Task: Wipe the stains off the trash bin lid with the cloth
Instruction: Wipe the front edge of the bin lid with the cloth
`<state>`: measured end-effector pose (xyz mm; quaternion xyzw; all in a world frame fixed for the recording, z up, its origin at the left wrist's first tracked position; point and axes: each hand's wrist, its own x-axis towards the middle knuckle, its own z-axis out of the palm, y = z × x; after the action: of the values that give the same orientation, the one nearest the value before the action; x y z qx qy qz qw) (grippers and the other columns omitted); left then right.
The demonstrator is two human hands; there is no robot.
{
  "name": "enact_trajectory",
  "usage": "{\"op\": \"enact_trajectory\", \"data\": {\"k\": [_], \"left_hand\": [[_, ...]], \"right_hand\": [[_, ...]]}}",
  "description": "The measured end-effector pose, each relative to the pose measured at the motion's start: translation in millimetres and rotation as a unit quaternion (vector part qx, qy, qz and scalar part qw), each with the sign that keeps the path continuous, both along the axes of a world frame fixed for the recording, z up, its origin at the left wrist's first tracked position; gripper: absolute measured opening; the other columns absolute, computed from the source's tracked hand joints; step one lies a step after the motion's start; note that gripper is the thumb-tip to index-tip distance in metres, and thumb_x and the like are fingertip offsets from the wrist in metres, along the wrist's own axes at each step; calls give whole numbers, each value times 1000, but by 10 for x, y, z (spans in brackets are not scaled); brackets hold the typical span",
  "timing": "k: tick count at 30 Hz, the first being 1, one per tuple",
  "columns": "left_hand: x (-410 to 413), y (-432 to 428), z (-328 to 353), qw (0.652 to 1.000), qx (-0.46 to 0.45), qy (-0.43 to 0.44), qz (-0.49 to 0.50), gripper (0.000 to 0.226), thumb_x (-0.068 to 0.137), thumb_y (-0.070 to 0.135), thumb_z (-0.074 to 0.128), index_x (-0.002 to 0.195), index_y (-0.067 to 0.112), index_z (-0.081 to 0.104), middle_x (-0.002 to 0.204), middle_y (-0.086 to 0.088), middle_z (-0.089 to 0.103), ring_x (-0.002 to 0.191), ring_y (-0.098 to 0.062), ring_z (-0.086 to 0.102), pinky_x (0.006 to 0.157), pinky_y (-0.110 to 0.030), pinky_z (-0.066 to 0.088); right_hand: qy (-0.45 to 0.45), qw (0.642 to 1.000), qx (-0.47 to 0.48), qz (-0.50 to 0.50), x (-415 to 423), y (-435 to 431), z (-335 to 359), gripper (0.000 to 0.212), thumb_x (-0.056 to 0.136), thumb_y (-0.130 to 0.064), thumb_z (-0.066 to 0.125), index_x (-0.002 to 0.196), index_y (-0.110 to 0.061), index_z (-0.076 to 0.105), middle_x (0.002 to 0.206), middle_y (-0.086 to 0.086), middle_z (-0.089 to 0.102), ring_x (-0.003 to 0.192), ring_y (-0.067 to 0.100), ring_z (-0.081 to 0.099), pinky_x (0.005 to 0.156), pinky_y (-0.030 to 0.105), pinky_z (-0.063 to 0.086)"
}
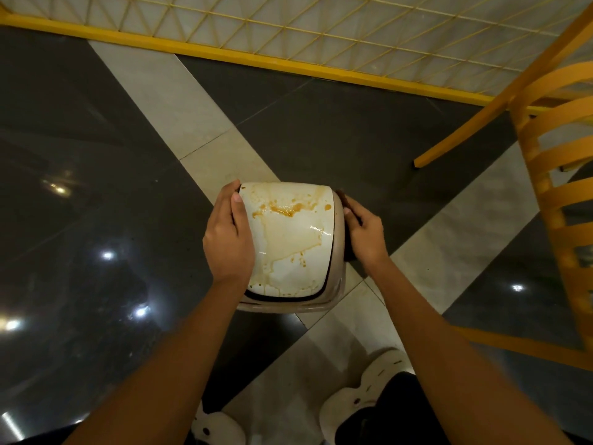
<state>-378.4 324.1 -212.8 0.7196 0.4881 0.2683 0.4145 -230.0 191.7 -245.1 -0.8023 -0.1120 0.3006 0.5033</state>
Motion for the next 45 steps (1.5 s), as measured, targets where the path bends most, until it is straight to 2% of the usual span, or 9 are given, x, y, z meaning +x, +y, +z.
{"op": "enact_trajectory", "data": {"k": [6, 11, 17, 26, 29, 32, 35, 38, 45], "left_hand": [[-4, 5, 21, 1000, 0, 4, 3, 40, 100, 38, 29, 132, 26, 48, 133, 3, 54, 120, -16, 51, 97, -34, 45], [1, -12, 22, 1000, 1, 3, 0, 39, 100, 38, 29, 132, 26, 48, 134, 4, 53, 121, -15, 51, 97, -34, 45], [-8, -5, -2, 1000, 4, 6, 3, 39, 100, 38, 29, 132, 26, 49, 133, 4, 54, 121, -15, 51, 97, -35, 46], [-5, -11, 6, 1000, 4, 7, 3, 40, 100, 37, 29, 132, 25, 49, 133, 4, 54, 121, -15, 51, 95, -30, 43], [-16, -18, 22, 1000, 9, 9, -7, 39, 100, 37, 29, 131, 25, 50, 131, 4, 55, 118, -13, 51, 88, -23, 41], [-28, -7, 37, 999, 20, 13, -27, 39, 100, 35, 29, 130, 23, 51, 129, 3, 57, 115, -10, 52, 85, -20, 39], [-25, 9, 32, 999, 14, 16, -27, 38, 100, 35, 29, 130, 25, 50, 129, 5, 57, 114, -9, 51, 86, -21, 40], [-31, 6, 23, 999, 16, 16, -26, 39, 100, 36, 29, 130, 25, 50, 129, 4, 56, 115, -12, 53, 86, -22, 40], [-27, 14, 26, 1000, 6, 17, -18, 38, 100, 36, 30, 130, 27, 50, 130, 5, 56, 116, -9, 51, 88, -21, 39]], "right_hand": [[26, 995, -66, 76, 353, 277, 113, 34, 98, -16, 40, 129, -20, 53, 129, 6, 57, 120, 22, 50, 106, 42, 37], [-28, 995, 16, -91, -408, -164, -52, 36, 98, -17, 40, 133, -21, 47, 132, -3, 53, 124, 13, 46, 107, 38, 37], [-53, 945, 45, -319, -1575, -348, -58, 36, 97, -12, 41, 132, -22, 47, 133, -7, 52, 126, 7, 45, 105, 26, 37], [11, 929, 26, -370, -1156, -209, -39, 35, 99, -16, 38, 131, -20, 50, 121, -8, 53, 117, 9, 46, 97, 22, 38], [-38, 935, 32, -350, -1400, -244, -22, 35, 98, -12, 39, 131, -17, 50, 127, -7, 54, 118, 5, 47, 97, 14, 37], [-33, 948, 37, -316, -1448, -358, -65, 35, 98, -12, 40, 131, -17, 50, 130, -5, 54, 123, 9, 47, 104, 28, 38], [-9, 964, 26, -264, -1122, -336, -69, 33, 98, -13, 39, 129, -22, 50, 124, -10, 54, 119, 10, 47, 103, 31, 39], [16, 981, 0, -196, -642, -196, -59, 35, 99, -16, 39, 131, -20, 50, 131, 0, 54, 122, 16, 47, 105, 38, 38], [-16, 999, -35, -28, 131, 222, -99, 33, 98, -16, 41, 128, -18, 54, 127, 7, 58, 117, 21, 52, 103, 44, 41]]}}
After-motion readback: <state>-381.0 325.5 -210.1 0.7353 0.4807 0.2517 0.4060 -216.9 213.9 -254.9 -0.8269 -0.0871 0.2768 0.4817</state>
